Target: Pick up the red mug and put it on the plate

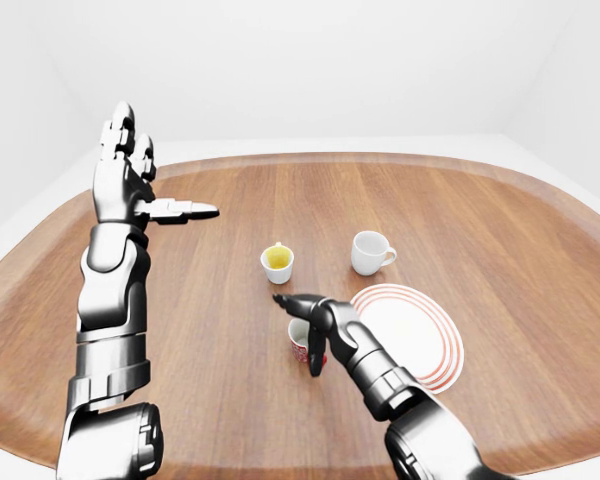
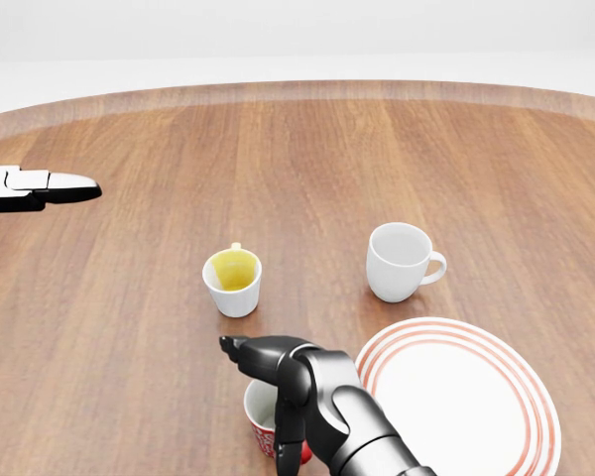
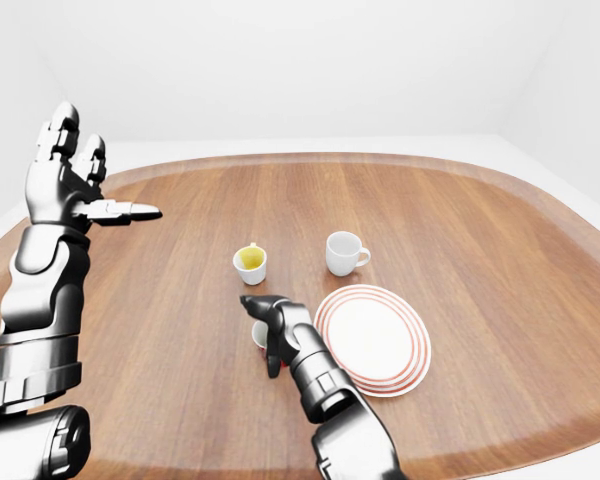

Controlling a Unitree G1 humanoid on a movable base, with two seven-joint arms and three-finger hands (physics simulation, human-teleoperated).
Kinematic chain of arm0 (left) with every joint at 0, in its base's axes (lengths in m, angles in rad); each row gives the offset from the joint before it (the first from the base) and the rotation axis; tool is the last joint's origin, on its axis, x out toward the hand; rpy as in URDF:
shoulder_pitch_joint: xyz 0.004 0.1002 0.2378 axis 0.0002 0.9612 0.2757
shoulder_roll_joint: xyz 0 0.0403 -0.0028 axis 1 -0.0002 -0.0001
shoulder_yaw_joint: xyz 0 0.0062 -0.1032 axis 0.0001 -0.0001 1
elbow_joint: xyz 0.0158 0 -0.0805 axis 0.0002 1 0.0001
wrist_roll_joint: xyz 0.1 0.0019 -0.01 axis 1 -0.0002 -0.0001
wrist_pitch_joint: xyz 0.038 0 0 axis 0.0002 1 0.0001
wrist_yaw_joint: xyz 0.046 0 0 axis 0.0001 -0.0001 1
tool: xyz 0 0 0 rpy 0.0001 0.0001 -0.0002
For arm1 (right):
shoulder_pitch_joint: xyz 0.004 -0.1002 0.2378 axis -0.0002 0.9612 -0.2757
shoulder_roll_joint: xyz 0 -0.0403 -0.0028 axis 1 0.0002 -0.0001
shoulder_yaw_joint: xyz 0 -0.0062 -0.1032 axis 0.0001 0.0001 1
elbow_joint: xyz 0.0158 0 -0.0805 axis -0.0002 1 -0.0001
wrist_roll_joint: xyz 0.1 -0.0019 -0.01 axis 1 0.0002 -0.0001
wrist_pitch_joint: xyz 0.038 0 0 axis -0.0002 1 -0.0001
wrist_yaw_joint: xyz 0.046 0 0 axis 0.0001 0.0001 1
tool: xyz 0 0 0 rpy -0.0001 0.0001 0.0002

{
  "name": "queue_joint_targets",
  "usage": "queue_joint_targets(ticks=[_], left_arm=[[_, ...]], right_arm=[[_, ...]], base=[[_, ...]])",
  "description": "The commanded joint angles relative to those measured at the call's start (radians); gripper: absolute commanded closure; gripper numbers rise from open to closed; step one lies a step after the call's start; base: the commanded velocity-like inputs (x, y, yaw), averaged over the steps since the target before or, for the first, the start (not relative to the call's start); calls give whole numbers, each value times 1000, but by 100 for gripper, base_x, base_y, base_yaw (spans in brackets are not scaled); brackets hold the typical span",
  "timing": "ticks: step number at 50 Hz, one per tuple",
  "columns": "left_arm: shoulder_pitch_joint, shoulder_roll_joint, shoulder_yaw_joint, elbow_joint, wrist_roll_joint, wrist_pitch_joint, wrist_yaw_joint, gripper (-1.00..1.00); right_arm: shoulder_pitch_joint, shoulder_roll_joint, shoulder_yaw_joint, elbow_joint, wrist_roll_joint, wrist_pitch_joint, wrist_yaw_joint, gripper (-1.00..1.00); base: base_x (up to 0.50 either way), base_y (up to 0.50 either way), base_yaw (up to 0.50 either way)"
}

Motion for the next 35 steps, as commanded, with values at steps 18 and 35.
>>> queue_joint_targets(ticks=[18,35], left_arm=[[6,-5,-3,2,-1,0,0,-100],[10,-6,-1,-7,-4,0,0,-100]], right_arm=[[-13,1,1,35,11,0,-16,94],[-2,-1,4,12,4,0,-4,100]], base=[[0,0,0],[0,0,0]])
